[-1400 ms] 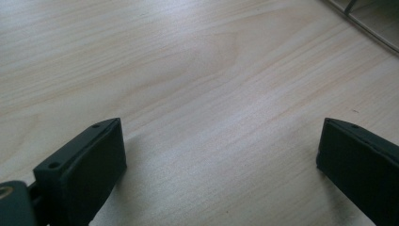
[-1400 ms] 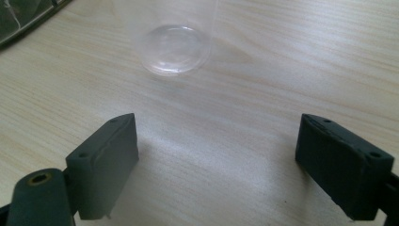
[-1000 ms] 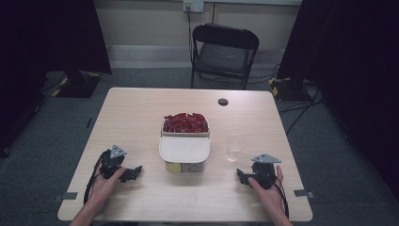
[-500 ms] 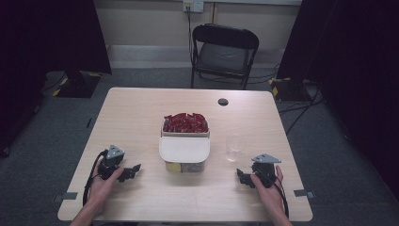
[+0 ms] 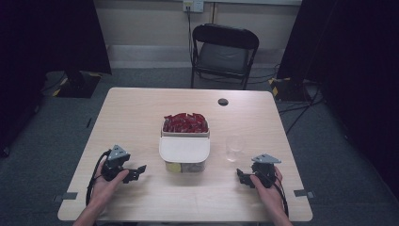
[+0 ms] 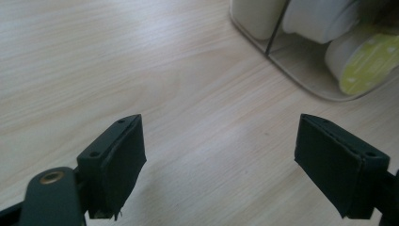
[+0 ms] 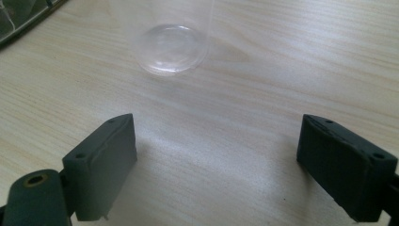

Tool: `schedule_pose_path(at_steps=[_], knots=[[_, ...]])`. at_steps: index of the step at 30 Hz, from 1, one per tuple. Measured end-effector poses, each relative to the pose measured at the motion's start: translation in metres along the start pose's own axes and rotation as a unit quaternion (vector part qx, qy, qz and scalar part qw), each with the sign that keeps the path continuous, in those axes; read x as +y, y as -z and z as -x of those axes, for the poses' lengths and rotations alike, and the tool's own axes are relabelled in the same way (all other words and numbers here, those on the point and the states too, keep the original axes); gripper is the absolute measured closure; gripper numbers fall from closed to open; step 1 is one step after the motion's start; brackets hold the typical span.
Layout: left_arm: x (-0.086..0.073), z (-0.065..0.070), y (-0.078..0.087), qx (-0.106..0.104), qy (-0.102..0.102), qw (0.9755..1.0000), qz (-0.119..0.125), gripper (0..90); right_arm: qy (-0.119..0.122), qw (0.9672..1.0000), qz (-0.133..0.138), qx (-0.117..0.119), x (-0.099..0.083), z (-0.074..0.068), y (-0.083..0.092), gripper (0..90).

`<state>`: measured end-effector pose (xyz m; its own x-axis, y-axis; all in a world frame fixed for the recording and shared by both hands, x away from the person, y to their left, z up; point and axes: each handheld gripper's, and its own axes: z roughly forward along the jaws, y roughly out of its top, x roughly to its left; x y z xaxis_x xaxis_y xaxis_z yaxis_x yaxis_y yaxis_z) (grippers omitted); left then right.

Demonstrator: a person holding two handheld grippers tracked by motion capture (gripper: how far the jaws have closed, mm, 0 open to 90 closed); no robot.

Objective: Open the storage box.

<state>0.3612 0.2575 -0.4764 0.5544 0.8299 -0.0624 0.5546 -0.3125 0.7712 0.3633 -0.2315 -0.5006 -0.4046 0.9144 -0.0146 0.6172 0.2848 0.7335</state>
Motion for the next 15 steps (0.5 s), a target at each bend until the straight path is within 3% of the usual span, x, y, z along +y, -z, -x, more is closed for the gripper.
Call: schedule_pose_path(at_steps=[15], knots=[[0.009, 0.013, 0.000, -0.032, -0.012, 0.9994, 0.011, 16.3, 0.000, 1.0000, 0.000, 0.000, 0.000, 0.000, 0.000, 11.9]])
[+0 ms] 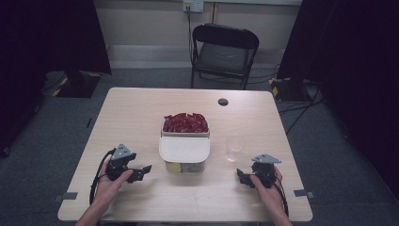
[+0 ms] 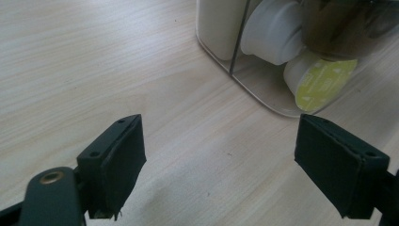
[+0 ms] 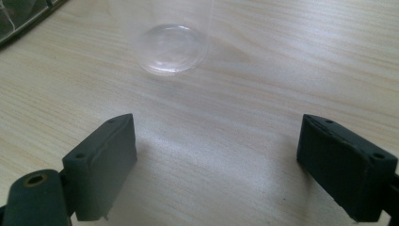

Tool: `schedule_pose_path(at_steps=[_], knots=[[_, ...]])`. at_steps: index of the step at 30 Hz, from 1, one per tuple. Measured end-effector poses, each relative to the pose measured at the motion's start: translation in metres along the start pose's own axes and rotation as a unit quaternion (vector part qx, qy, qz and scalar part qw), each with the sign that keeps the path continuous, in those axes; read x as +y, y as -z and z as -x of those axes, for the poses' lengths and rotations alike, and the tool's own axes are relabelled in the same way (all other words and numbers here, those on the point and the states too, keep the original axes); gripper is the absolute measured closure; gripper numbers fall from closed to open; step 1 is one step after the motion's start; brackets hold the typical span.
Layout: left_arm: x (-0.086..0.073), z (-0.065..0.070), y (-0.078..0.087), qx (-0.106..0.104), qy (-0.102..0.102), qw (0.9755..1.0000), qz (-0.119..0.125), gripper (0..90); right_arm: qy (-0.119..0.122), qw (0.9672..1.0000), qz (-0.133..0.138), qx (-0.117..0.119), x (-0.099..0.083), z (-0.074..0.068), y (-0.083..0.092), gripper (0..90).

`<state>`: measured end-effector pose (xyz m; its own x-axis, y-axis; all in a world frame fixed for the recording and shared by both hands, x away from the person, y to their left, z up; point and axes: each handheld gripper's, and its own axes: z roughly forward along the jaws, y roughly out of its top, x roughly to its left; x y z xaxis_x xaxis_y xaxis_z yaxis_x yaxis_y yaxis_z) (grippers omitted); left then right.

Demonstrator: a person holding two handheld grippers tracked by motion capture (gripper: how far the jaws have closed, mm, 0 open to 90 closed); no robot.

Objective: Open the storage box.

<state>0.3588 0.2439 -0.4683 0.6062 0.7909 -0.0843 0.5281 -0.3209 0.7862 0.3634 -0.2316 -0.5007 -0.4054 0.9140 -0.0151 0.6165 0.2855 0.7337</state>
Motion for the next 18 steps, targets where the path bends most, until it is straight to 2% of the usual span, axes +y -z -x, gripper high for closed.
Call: schedule_pose_path(at_steps=[8, 10, 18], knots=[[0.006, 0.008, -0.002, -0.019, -0.008, 0.9998, 0.004, 16.2, -0.001, 1.0000, 0.000, 0.000, 0.000, 0.000, 0.000, 11.9], [0.008, 0.009, -0.003, -0.031, -0.005, 0.9995, 0.009, 16.5, 0.000, 1.0000, 0.000, 0.000, 0.000, 0.000, 0.000, 11.9], [0.012, 0.014, -0.009, -0.040, -0.006, 0.9991, 0.015, 16.3, 0.000, 1.0000, 0.000, 0.000, 0.000, 0.000, 0.000, 11.9]])
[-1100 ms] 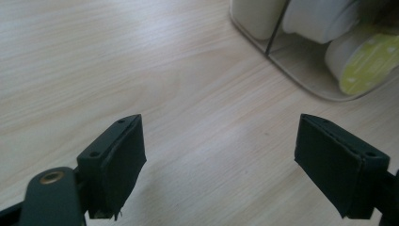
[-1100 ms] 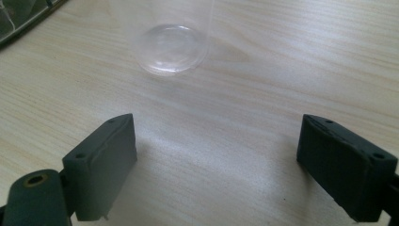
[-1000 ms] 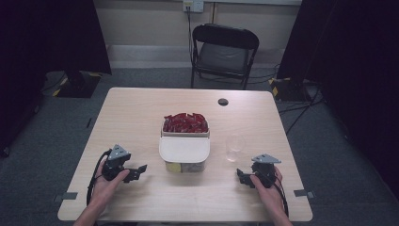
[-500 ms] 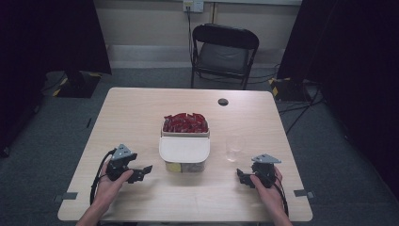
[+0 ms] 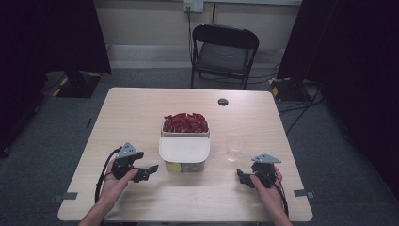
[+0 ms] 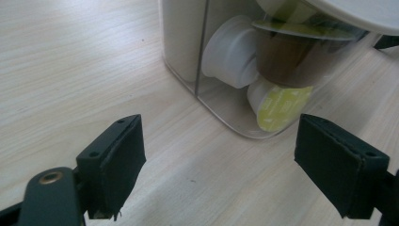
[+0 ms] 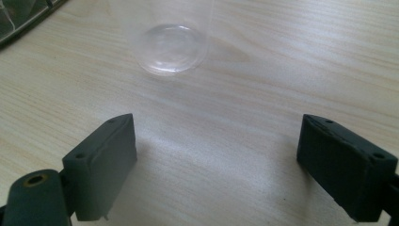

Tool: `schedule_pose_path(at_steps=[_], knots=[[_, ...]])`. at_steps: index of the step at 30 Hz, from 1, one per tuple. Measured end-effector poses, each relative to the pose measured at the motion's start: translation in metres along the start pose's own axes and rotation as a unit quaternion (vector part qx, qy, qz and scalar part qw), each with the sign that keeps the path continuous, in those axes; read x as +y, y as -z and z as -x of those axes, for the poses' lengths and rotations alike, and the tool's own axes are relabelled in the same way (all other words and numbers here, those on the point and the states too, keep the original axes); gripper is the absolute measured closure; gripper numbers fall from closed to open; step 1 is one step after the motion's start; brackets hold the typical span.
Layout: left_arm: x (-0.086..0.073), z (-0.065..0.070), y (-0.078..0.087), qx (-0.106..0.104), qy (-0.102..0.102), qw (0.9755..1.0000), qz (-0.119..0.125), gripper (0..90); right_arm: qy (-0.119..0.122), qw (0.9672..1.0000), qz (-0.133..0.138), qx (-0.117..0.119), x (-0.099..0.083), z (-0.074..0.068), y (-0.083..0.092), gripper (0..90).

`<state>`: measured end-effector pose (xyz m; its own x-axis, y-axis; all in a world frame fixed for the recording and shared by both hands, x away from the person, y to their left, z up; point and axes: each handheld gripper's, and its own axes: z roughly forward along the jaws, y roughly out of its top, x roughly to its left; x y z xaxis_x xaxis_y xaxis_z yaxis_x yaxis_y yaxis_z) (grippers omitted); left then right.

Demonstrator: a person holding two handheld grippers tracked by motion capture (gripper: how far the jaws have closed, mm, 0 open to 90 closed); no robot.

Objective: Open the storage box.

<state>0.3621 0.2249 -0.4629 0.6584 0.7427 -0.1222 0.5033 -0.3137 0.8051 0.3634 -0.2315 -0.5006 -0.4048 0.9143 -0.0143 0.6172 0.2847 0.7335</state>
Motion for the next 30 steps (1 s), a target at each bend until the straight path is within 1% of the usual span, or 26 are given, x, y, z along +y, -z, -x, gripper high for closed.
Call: schedule_pose_path(at_steps=[3, 4, 5, 8, 11, 13, 15, 17, 21, 22, 23, 26, 27, 28, 29, 30], knots=[[0.001, 0.005, -0.008, -0.009, -0.007, 0.9999, -0.012, 16.4, 0.000, 1.0000, 0.000, 0.000, 0.000, 0.000, 0.000, 11.8], [0.001, 0.005, -0.008, -0.009, -0.007, 0.9999, -0.012, 16.3, 0.000, 1.0000, 0.000, 0.000, 0.000, 0.000, 0.000, 11.8], [0.003, 0.007, -0.008, -0.012, -0.011, 0.9998, -0.009, 16.4, 0.000, 1.0000, 0.000, 0.000, 0.000, 0.000, 0.000, 11.9], [0.005, 0.007, -0.008, -0.010, -0.012, 0.9999, -0.005, 16.5, 0.000, 1.0000, 0.000, 0.000, 0.000, 0.000, 0.000, 11.9], [0.009, 0.008, -0.008, -0.016, -0.006, 0.9999, 0.002, 16.5, 0.000, 1.0000, 0.000, 0.000, 0.000, 0.000, 0.000, 11.8], [0.015, 0.009, -0.007, -0.020, -0.009, 0.9997, 0.009, 16.5, 0.000, 1.0000, 0.000, 0.000, 0.000, 0.000, 0.000, 11.8], [0.016, 0.008, -0.007, -0.018, -0.012, 0.9997, 0.010, 16.6, -0.001, 1.0000, 0.000, 0.000, 0.000, 0.000, 0.000, 11.8], [0.019, 0.008, -0.006, -0.024, -0.001, 0.9995, 0.021, 16.5, 0.000, 1.0000, 0.000, 0.000, 0.000, 0.000, 0.000, 11.9], [0.019, 0.008, -0.006, -0.024, -0.003, 0.9995, 0.019, 16.5, -0.001, 1.0000, 0.000, 0.000, 0.000, 0.000, 0.000, 11.9], [0.019, 0.008, -0.006, -0.024, 0.001, 0.9994, 0.024, 16.5, -0.001, 1.0000, 0.000, 0.000, 0.000, 0.000, 0.000, 11.8], [0.021, 0.008, -0.006, -0.025, -0.004, 0.9994, 0.025, 16.4, -0.001, 1.0000, 0.000, 0.000, 0.000, 0.000, 0.000, 11.9], [0.024, 0.008, -0.005, -0.028, -0.005, 0.9992, 0.029, 15.2, 0.000, 1.0000, 0.000, 0.000, 0.000, 0.000, 0.000, 11.8], [0.027, 0.008, -0.004, -0.039, -0.003, 0.9987, 0.033, 15.0, -0.001, 1.0000, 0.000, 0.000, 0.000, 0.000, 0.000, 11.9], [0.027, 0.008, -0.004, -0.039, -0.003, 0.9987, 0.033, 15.0, -0.001, 1.0000, 0.000, 0.000, 0.000, 0.000, 0.000, 11.9], [0.029, 0.009, -0.003, -0.036, -0.014, 0.9988, 0.030, 15.0, -0.001, 1.0000, 0.000, 0.000, 0.000, 0.000, 0.000, 11.8], [0.029, 0.009, -0.003, -0.036, -0.014, 0.9988, 0.030, 15.4, -0.001, 1.0000, 0.000, 0.000, 0.000, 0.000, 0.000, 11.8]])
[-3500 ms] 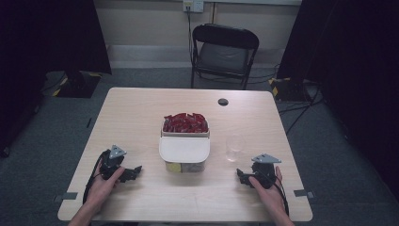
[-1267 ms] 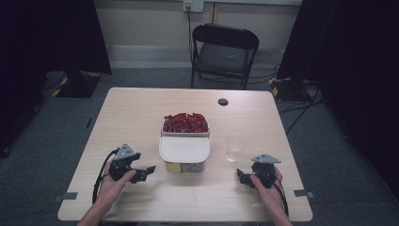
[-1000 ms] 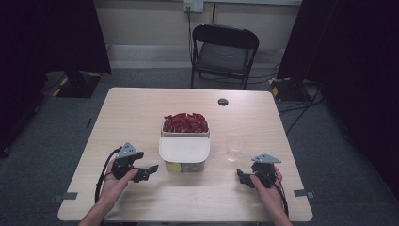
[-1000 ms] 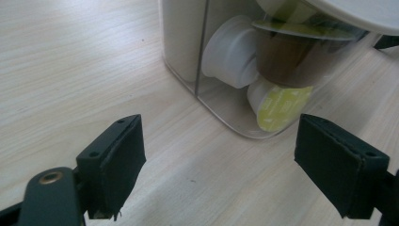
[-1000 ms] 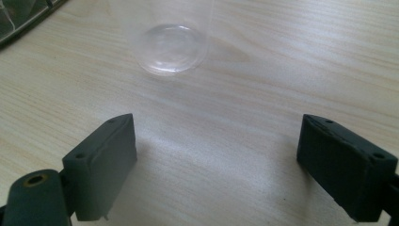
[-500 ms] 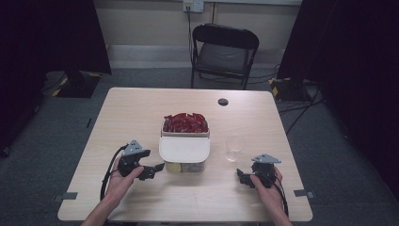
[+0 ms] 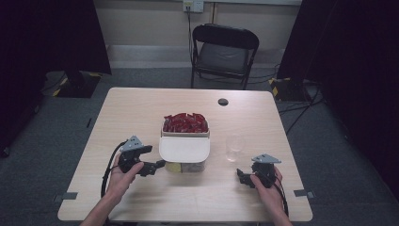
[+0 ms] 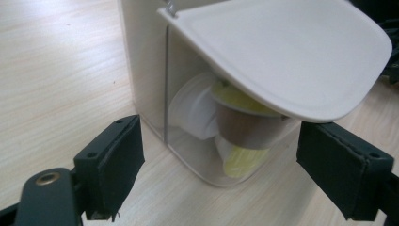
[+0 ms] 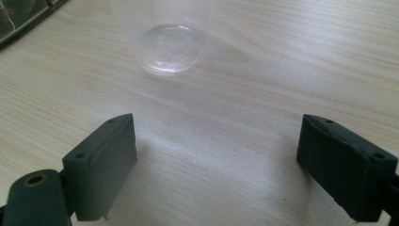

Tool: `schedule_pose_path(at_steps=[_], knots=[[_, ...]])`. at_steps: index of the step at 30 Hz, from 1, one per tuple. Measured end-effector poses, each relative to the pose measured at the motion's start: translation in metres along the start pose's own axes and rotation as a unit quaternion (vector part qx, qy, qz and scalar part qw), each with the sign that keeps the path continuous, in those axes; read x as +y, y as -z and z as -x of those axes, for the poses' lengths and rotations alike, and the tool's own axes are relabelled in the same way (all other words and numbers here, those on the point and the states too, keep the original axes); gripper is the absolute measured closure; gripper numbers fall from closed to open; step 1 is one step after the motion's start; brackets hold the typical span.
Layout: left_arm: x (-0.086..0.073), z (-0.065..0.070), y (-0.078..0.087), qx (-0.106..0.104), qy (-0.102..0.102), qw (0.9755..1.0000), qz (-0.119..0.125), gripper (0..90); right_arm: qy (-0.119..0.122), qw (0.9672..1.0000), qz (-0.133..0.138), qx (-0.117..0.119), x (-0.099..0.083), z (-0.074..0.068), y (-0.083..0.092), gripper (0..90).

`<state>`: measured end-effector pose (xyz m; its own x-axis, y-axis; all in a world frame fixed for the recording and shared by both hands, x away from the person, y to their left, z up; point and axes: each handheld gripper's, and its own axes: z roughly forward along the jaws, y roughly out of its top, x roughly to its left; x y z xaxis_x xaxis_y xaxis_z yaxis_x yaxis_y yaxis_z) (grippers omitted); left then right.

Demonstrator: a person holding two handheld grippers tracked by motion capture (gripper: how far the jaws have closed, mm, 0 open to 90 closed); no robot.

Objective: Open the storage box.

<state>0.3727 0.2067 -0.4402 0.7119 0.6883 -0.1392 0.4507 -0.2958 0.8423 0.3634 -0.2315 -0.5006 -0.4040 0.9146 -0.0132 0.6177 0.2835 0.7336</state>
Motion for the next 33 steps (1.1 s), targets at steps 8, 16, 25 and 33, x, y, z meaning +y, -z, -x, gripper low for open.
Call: schedule_pose_path(at_steps=[8, 16, 25, 33], knots=[[0.000, 0.001, -0.001, -0.006, 0.006, 1.0000, 0.001, 15.7, 0.000, 1.0000, 0.000, 0.000, 0.000, 0.000, 0.000, 11.8], [0.002, -0.001, 0.002, -0.009, 0.006, 0.9999, 0.006, 15.8, 0.001, 1.0000, 0.000, 0.000, 0.000, 0.000, 0.000, 11.8], [0.010, -0.003, 0.003, -0.011, 0.007, 0.9999, 0.008, 15.5, 0.000, 1.0000, 0.000, 0.000, 0.000, 0.000, 0.000, 11.8], [0.012, -0.002, 0.002, -0.012, 0.010, 0.9998, 0.009, 15.8, 0.000, 1.0000, 0.000, 0.000, 0.000, 0.000, 0.000, 11.8]])
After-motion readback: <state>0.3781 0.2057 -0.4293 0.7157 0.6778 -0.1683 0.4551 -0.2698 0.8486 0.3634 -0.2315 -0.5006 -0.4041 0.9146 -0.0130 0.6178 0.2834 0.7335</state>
